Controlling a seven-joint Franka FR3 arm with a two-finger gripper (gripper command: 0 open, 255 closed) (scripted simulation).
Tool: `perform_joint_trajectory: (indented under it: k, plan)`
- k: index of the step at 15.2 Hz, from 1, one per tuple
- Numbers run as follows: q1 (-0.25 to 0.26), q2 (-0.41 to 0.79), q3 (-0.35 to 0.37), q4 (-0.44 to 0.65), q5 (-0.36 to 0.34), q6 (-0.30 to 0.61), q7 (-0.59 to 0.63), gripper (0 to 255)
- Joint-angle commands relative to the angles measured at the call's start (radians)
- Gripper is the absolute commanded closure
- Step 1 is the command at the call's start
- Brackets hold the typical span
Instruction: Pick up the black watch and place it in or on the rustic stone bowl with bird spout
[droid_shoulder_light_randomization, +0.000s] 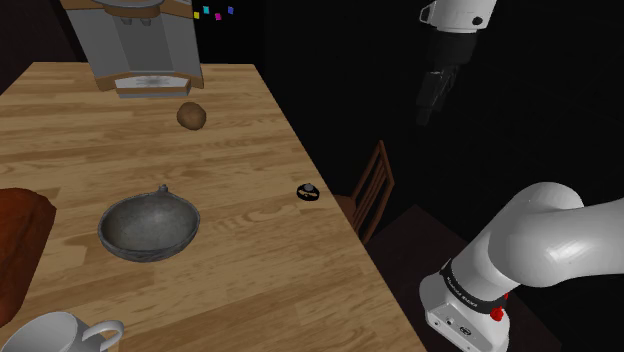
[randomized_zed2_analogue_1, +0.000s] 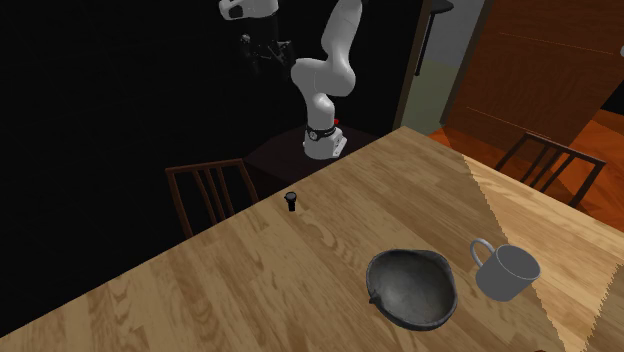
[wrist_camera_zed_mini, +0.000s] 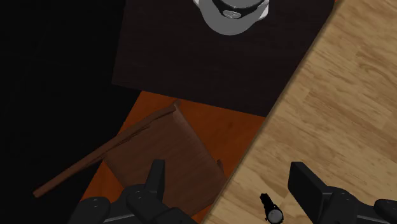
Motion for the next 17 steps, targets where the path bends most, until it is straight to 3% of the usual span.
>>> perform_joint_trajectory:
  k: [1,9,17]
  plan:
    - [0.0,0.0,0.0,0.0,0.0,0.0,0.0,0]
    - [0.041,0.114,0.086,-0.126,0.068,0.284,0.09,0]
    - [0.074,0.324,0.177,-0.161,0.104,0.575,0.178,0]
